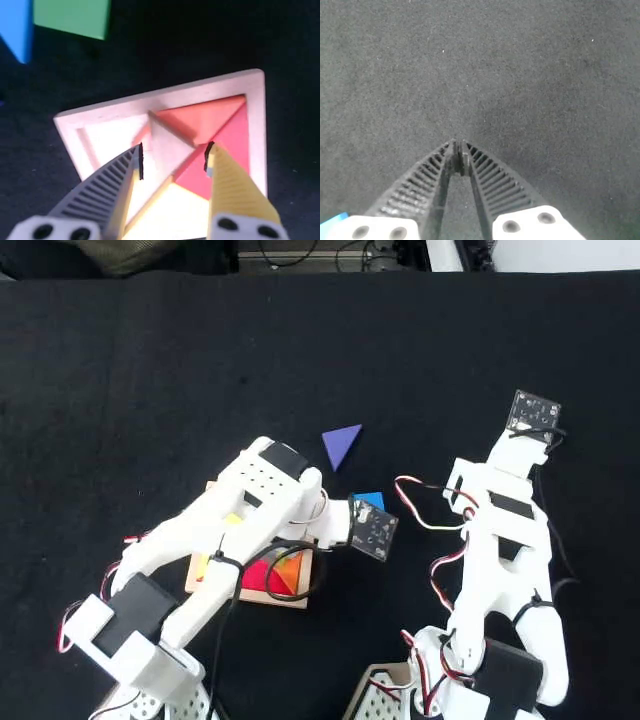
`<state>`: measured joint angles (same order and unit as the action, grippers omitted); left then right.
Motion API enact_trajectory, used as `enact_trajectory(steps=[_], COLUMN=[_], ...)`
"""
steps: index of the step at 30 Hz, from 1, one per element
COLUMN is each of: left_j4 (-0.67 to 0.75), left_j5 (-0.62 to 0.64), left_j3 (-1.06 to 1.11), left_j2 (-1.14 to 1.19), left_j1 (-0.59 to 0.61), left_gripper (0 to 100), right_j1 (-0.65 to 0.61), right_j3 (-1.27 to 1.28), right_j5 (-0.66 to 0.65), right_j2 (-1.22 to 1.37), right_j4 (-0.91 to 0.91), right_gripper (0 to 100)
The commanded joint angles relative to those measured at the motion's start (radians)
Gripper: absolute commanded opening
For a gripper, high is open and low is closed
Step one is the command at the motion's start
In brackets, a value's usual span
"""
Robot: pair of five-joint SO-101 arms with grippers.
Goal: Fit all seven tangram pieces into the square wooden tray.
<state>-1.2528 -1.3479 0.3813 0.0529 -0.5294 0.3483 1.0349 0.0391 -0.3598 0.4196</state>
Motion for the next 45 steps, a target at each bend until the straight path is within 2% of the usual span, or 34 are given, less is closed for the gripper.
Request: enact_trajectory(steps=[1,4,10,14,22,28,30,33,37,45], left_j4=[-0.023,-0.023,-0.026,-0.055,0.298,0.575,0.615,0.617,0.614,0.614], left_j5=[-0.002,0.081,0.542,0.755,1.056,1.142,1.163,1.163,1.166,1.166], left_j3=[-0.053,-0.061,-0.177,-0.104,0.179,0.257,0.288,0.318,0.344,0.395], left_j2=[-0.014,-0.014,-0.069,-0.130,-0.233,-0.275,-0.276,-0.278,-0.276,-0.284], left_j1=[0.001,-0.013,-0.054,-0.105,-0.082,0.113,0.153,0.180,0.176,0.045], left_gripper=[22,22,22,22,22,22,21,14,2,3], right_j1=[-0.015,-0.015,-0.034,-0.049,-0.051,-0.049,-0.051,-0.051,-0.051,-0.051], right_j3=[-0.064,-0.064,-0.061,-0.054,-0.054,-0.054,-0.054,-0.056,-0.056,-0.056], right_j5=[-0.003,-0.003,-0.012,-0.066,-0.066,-0.069,-0.069,-0.069,-0.069,-0.071], right_j2=[0.001,0.001,-0.001,-0.001,-0.001,0.001,0.002,0.004,0.004,0.004], right_j4=[0.008,0.008,0.008,0.008,0.008,0.008,0.008,0.008,0.008,0.005], right_gripper=[1.2,1.2,1.2,1.2,1.2,1.2,1.2,1.2,1.2,1.2])
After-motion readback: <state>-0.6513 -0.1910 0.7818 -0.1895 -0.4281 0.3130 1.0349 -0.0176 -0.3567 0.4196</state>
